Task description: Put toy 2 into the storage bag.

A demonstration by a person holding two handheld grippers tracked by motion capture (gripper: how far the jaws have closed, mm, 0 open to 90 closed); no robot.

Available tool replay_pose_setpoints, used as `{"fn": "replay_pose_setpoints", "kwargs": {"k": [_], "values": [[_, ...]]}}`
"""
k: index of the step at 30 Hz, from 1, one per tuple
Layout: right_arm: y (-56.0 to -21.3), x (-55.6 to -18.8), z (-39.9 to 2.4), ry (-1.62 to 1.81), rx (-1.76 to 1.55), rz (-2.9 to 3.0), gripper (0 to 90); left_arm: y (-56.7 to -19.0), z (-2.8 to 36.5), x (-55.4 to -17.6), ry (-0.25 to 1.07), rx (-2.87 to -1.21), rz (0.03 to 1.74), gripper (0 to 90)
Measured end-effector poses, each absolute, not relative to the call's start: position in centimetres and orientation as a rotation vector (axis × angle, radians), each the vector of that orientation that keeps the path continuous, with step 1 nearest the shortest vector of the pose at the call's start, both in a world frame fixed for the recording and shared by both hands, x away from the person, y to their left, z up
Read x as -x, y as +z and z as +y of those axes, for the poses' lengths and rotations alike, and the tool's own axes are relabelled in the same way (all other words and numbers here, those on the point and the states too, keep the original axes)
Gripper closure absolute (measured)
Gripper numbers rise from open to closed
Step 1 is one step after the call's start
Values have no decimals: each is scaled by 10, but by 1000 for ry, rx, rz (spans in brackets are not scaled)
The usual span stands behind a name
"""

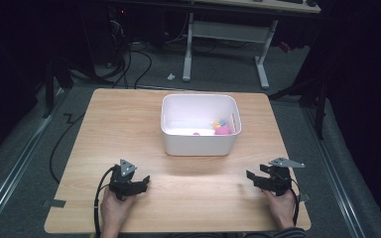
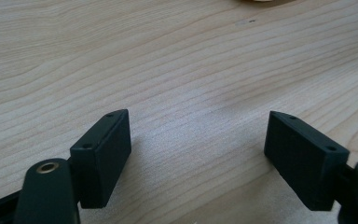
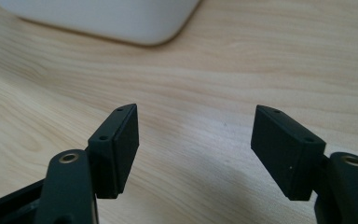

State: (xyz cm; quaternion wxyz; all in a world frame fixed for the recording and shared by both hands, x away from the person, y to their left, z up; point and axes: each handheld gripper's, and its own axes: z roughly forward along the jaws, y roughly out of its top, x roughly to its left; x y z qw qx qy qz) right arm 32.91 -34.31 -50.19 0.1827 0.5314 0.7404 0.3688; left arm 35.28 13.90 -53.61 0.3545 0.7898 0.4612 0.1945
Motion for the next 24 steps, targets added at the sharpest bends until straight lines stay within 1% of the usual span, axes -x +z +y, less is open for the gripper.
{"fn": "replay_pose_setpoints", "kwargs": {"k": [3, 9, 17, 24], "values": [[-515, -334, -341, 963, -1504, 2105, 328, -536, 139, -353, 497, -2039, 1192, 231], [-525, -335, -334, 842, -1457, 2101, 320, -536, 139, -352, 505, -2047, 1190, 231], [-530, -336, -334, 872, -1434, 2090, 280, -536, 139, -352, 506, -2046, 1191, 230], [-530, -336, -334, 872, -1433, 2091, 276, -536, 139, -352, 506, -2045, 1192, 230]]}}
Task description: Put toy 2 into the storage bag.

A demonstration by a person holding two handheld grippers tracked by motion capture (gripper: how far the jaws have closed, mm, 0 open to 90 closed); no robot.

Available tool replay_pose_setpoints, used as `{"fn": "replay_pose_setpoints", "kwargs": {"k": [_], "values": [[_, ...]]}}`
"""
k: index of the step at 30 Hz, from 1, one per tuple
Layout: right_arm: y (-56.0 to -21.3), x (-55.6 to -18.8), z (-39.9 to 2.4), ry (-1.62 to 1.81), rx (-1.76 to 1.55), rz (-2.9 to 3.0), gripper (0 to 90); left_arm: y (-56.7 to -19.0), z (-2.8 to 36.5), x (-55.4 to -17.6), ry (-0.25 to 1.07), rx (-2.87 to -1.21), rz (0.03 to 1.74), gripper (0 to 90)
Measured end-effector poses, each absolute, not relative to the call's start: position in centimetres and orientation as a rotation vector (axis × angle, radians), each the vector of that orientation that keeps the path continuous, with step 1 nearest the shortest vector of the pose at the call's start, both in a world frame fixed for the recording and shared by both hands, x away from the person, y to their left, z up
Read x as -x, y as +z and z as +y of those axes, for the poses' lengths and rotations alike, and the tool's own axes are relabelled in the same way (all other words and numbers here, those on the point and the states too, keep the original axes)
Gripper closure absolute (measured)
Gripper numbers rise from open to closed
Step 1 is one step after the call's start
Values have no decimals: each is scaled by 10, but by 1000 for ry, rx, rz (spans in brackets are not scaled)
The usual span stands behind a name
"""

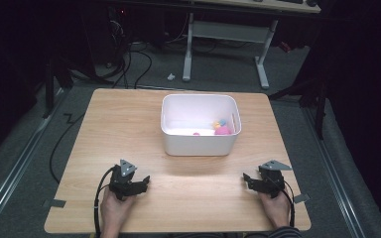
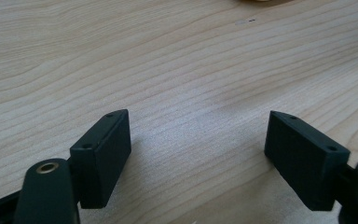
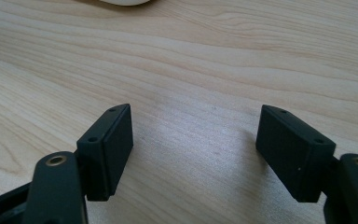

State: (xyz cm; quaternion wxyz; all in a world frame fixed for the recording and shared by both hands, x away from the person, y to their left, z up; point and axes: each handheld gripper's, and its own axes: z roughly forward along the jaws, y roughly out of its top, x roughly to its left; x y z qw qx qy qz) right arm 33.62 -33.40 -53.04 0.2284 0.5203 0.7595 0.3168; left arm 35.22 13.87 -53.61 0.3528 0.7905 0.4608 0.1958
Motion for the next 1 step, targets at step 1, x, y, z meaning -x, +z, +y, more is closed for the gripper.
{"fn": "replay_pose_setpoints", "kwargs": {"k": [1], "values": [[-530, -336, -334, 872, -1433, 2091, 276, -536, 139, -352, 506, -2045, 1192, 229]]}}
